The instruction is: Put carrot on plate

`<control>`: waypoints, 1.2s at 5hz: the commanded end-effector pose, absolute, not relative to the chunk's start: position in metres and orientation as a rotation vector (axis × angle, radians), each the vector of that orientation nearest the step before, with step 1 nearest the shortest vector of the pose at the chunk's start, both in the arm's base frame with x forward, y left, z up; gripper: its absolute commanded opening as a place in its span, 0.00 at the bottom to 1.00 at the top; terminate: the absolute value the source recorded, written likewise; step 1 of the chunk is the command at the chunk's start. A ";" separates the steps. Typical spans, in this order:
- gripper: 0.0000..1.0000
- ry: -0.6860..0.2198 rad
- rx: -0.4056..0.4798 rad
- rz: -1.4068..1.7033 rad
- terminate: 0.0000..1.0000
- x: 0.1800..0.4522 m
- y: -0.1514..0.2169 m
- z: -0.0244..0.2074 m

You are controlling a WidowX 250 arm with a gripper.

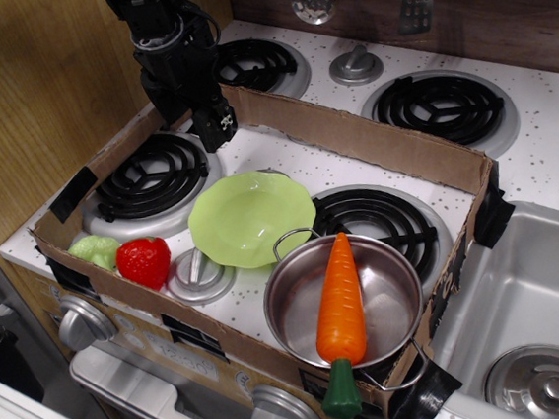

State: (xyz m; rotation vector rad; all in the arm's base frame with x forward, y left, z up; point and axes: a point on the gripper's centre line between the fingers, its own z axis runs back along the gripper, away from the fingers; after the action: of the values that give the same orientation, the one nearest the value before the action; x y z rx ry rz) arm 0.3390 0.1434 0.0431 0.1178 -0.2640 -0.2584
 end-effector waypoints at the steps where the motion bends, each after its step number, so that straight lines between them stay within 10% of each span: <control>1: 1.00 -0.264 0.118 -0.258 0.00 0.339 0.143 0.043; 5: 1.00 -0.149 0.131 -0.064 0.00 0.319 0.112 0.118; 6: 1.00 -0.130 0.010 0.166 0.00 0.289 0.089 0.116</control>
State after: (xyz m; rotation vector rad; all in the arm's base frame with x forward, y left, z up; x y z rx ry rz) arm 0.2814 0.0828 0.1000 -0.0124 -0.0734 0.1898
